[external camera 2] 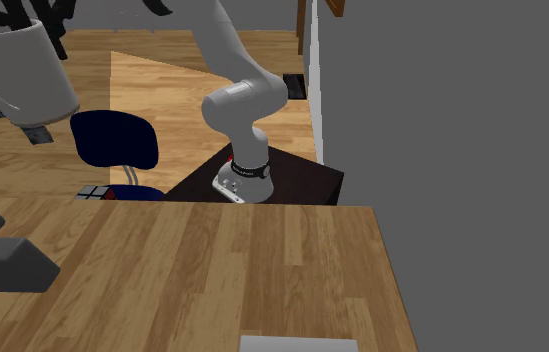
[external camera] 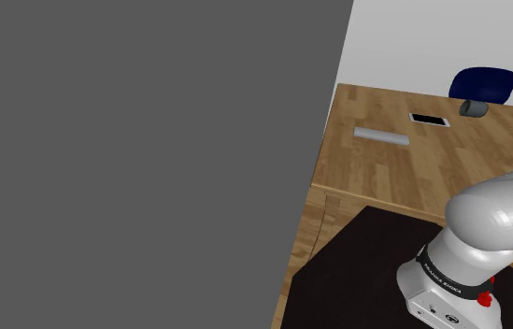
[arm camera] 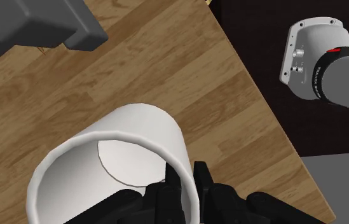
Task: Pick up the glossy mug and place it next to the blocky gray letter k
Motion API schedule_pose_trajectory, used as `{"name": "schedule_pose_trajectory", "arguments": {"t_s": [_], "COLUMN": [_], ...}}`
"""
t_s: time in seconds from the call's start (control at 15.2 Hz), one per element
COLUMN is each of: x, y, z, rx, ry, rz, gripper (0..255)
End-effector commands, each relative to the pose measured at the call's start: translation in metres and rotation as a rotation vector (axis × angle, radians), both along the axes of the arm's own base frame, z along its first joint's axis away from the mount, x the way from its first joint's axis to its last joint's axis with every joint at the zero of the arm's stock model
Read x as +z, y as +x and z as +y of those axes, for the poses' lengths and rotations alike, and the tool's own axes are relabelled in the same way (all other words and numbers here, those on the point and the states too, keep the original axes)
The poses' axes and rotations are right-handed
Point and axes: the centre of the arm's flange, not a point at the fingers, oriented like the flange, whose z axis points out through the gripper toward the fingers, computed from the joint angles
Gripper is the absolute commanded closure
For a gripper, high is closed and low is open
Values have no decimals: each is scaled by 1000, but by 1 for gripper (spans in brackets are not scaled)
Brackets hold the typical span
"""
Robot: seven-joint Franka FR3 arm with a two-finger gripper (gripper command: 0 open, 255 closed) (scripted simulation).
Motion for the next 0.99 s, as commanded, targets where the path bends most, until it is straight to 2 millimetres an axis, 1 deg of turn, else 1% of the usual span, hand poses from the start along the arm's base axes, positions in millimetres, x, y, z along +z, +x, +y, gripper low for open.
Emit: {"name": "schedule_pose_trajectory", "arguments": {"t_s": [0.0, 0.92], "x": [1, 2], "y": [-26, -204], "z": [-8, -56], "rx": [1, 1], "ry": [0, 0], "rz": [0, 0], "gripper": [255, 255]}}
